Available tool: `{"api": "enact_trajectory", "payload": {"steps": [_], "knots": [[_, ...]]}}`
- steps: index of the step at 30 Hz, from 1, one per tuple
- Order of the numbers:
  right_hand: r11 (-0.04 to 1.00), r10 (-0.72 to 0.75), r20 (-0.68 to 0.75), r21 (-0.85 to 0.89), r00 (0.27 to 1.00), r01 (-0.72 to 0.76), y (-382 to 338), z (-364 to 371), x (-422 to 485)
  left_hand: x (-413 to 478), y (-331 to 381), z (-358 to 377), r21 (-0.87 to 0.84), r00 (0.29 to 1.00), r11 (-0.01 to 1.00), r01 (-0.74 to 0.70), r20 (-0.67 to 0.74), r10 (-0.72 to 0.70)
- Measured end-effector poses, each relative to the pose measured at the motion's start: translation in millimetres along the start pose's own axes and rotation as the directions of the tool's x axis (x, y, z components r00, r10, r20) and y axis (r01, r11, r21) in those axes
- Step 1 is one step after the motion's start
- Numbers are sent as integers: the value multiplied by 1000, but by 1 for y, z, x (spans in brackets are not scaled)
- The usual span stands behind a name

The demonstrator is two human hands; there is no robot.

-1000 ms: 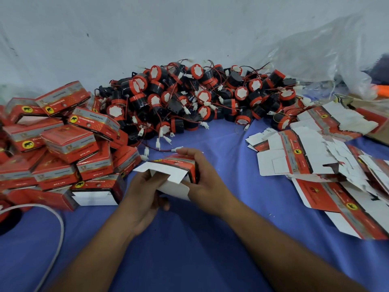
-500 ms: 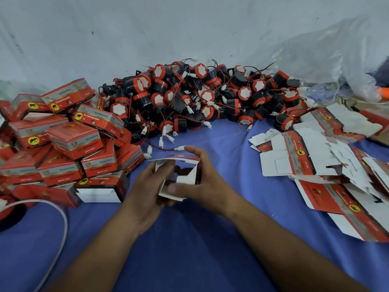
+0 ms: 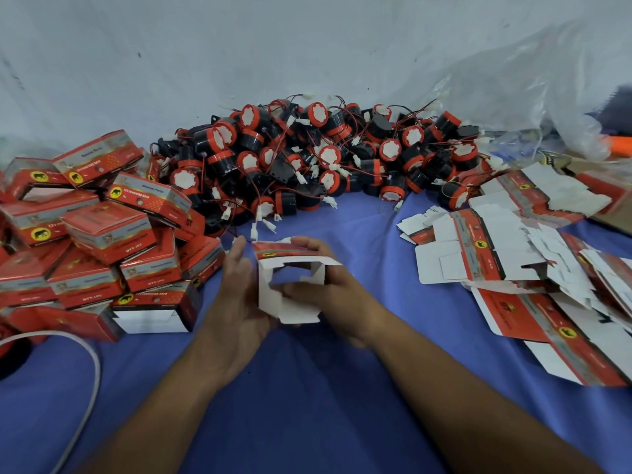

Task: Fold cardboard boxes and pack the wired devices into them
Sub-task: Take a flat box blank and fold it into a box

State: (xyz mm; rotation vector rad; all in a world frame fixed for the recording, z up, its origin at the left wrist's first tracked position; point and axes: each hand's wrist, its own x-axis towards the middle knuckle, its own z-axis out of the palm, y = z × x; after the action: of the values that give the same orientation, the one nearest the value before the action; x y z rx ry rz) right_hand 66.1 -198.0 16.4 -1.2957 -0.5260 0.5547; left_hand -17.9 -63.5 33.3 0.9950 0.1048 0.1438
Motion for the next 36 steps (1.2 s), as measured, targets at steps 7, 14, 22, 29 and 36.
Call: {"api": "enact_trajectory", "payload": {"steps": [7, 14, 22, 29, 36], "knots": [[953, -142, -35, -274, 989, 127, -1, -3, -2, 4, -6, -8, 127, 999, 991, -34, 9, 34], [975, -72, 121, 218, 990, 45, -10, 1, 3, 10, 0, -12, -71, 990, 995, -71, -129, 62], [981, -149, -108, 112, 983, 161, -9, -3, 6, 6, -12, -13, 352, 995, 932, -85, 69, 65], [991, -117, -66, 61, 991, 122, -16, -8, 2, 5, -17, -15, 432, 986, 887, -163, 92, 137], [989, -126, 38, -68, 991, 129, -12, -3, -1, 6, -13, -8, 310, 984, 934, -176, 62, 164]]}}
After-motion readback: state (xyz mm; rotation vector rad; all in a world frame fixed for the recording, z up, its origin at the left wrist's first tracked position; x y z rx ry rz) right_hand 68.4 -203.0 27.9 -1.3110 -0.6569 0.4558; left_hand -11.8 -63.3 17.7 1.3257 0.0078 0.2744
